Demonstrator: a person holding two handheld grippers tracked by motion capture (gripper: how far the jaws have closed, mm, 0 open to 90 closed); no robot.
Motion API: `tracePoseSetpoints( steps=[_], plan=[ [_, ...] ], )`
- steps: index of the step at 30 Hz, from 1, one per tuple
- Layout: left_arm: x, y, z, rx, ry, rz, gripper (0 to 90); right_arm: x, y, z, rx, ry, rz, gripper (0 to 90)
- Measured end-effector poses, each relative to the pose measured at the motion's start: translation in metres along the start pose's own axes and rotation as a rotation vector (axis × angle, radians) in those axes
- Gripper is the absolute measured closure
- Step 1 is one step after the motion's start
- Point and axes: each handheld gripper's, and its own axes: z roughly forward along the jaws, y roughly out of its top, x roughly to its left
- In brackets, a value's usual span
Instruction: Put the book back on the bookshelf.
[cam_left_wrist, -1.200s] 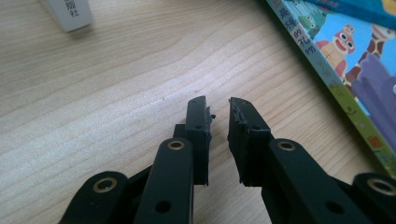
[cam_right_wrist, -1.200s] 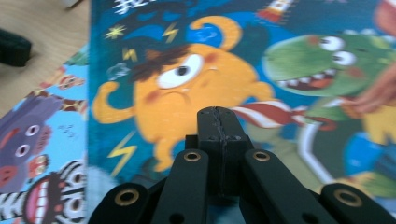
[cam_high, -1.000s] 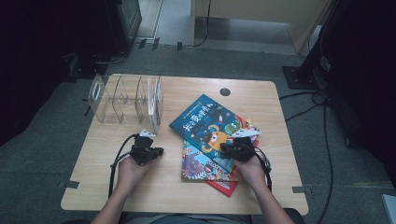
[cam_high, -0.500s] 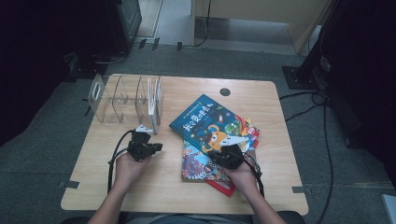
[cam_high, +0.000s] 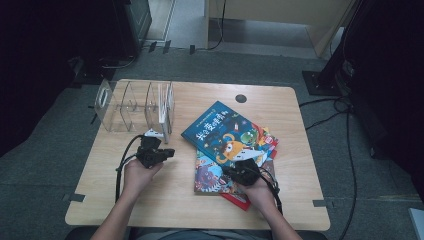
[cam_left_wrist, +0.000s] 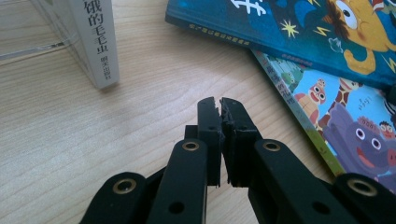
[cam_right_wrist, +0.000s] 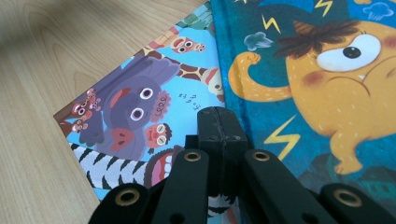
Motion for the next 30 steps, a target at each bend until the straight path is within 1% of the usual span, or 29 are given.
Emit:
tracePoseSetpoints(
  steps=[2, 4, 7, 8, 9, 11, 17, 19, 20, 23, 24, 27, 30],
  plan=[
    [0.000, 0.002, 0.001, 0.002, -0.004, -0.024, 87.7, -0.001, -0.002, -0.001, -0.003, 0.005, 0.011, 90.0],
    [0.001, 0.003, 0.002, 0.006, -0.009, -0.037, 88.3, -0.005, -0.004, -0.005, -0.002, -0.006, 0.023, 90.0],
    [0.001, 0.004, 0.003, 0.009, -0.013, -0.035, 88.0, -0.012, -0.007, -0.011, 0.000, -0.021, 0.061, 90.0],
    [0.000, 0.005, 0.003, 0.007, -0.015, -0.034, 87.4, -0.015, -0.008, -0.014, -0.003, -0.025, 0.066, 90.0],
    [0.000, 0.005, 0.004, 0.009, -0.014, -0.032, 86.9, -0.019, -0.010, -0.017, -0.006, -0.034, 0.085, 90.0],
    [0.000, 0.006, 0.005, 0.007, -0.013, -0.027, 86.2, -0.024, -0.013, -0.021, -0.009, -0.044, 0.098, 90.0],
    [-0.001, 0.009, 0.010, 0.007, -0.008, -0.024, 86.3, -0.041, -0.021, -0.033, -0.022, -0.066, 0.166, 90.0],
    [-0.003, 0.010, 0.012, 0.006, -0.011, -0.025, 86.2, -0.046, -0.023, -0.036, -0.028, -0.073, 0.175, 90.0],
    [-0.003, 0.010, 0.013, 0.009, -0.013, -0.021, 86.3, -0.048, -0.024, -0.038, -0.028, -0.075, 0.189, 90.0],
    [-0.004, 0.011, 0.016, 0.010, -0.015, -0.020, 86.2, -0.054, -0.027, -0.043, -0.037, -0.093, 0.201, 90.0],
    [-0.005, 0.012, 0.017, 0.011, -0.017, -0.019, 86.1, -0.057, -0.028, -0.045, -0.038, -0.099, 0.212, 90.0],
    [-0.006, 0.013, 0.021, 0.013, -0.021, -0.019, 85.2, -0.064, -0.031, -0.049, -0.047, -0.119, 0.227, 90.0],
    [-0.009, 0.015, 0.027, 0.014, -0.017, -0.015, 84.9, -0.073, -0.034, -0.055, -0.060, -0.151, 0.255, 90.0]
  ],
)
